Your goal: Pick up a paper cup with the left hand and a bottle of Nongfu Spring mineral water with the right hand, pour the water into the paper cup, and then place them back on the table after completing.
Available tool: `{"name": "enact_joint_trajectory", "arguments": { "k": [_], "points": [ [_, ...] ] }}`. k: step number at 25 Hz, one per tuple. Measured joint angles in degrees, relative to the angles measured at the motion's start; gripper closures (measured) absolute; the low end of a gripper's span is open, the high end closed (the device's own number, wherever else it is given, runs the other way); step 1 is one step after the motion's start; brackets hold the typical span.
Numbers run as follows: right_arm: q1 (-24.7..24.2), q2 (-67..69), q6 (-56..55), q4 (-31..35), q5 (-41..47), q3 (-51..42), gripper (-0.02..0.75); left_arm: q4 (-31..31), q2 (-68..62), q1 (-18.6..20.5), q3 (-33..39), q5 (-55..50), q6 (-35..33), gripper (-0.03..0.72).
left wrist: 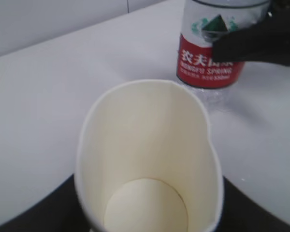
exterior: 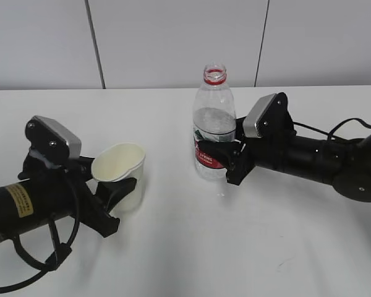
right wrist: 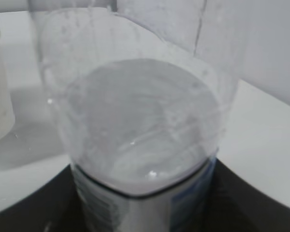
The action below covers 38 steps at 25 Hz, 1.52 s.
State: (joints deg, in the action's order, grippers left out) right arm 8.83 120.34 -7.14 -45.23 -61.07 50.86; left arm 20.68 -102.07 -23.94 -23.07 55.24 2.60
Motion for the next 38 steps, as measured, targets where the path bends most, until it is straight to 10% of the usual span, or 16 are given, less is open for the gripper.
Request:
{"name": "enact_joint_trajectory", "arguments": {
  "k": [16, 38],
  "points": [
    [3.31, 0.09, 5.72, -19.27, 17.87, 19.51, 0.336, 8.61, 0.68, 0.00, -3.81, -5.36, 8.51, 0.313],
    [7.33, 0.53, 36.75, -16.57, 23.76, 24.86, 0.337, 12.11, 0.69, 0.00, -3.96, -6.28, 9.46, 0.314]
  ]
}}
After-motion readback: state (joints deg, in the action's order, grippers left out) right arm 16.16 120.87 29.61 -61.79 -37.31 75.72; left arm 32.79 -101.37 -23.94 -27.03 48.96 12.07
